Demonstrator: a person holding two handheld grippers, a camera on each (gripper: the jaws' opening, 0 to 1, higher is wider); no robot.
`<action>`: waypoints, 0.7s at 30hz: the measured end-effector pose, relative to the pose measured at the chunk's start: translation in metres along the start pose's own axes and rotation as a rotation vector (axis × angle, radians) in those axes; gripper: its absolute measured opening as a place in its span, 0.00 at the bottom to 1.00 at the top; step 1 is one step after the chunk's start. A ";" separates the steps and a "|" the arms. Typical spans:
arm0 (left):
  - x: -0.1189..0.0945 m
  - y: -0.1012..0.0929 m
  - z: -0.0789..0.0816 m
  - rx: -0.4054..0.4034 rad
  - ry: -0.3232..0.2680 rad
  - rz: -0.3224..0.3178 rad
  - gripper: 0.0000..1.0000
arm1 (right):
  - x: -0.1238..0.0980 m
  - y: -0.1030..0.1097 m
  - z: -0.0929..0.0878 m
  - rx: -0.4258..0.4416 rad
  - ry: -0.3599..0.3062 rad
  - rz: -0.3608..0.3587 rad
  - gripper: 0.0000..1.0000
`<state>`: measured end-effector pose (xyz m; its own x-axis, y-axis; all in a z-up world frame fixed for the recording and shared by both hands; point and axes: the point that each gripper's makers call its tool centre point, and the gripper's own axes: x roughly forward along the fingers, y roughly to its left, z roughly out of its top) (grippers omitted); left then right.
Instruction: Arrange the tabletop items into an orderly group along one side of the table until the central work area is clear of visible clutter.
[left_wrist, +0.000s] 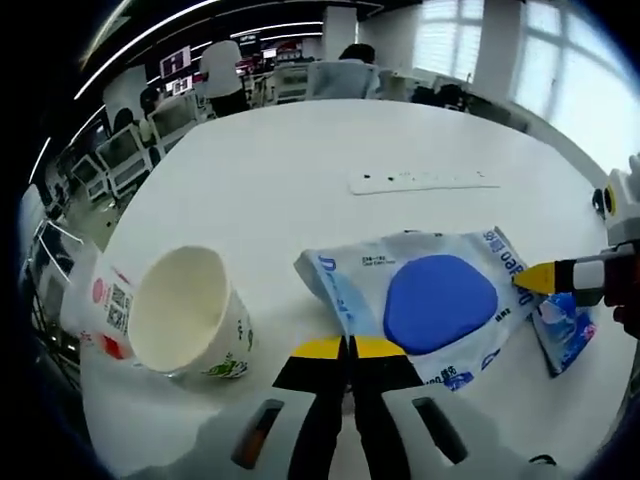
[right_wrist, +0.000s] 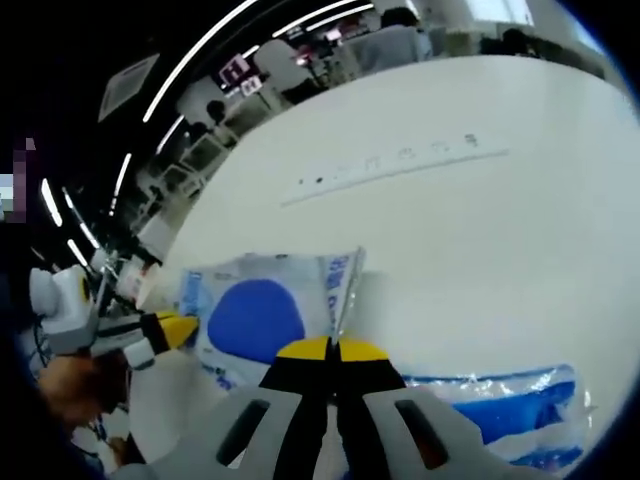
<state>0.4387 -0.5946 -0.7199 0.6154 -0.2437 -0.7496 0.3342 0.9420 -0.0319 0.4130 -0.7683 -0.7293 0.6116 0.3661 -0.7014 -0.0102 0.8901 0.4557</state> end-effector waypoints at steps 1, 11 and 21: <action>0.000 0.000 0.000 0.002 0.002 0.002 0.01 | 0.001 0.000 0.000 0.000 0.001 0.000 0.00; 0.003 0.003 -0.006 0.011 0.021 0.028 0.03 | 0.004 -0.001 0.000 -0.020 -0.001 -0.019 0.00; 0.002 0.004 -0.008 0.021 0.031 0.033 0.09 | 0.005 -0.001 0.001 -0.048 -0.002 -0.032 0.00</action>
<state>0.4355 -0.5894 -0.7270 0.6036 -0.2052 -0.7704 0.3297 0.9441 0.0068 0.4170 -0.7677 -0.7332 0.6137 0.3364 -0.7143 -0.0281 0.9134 0.4060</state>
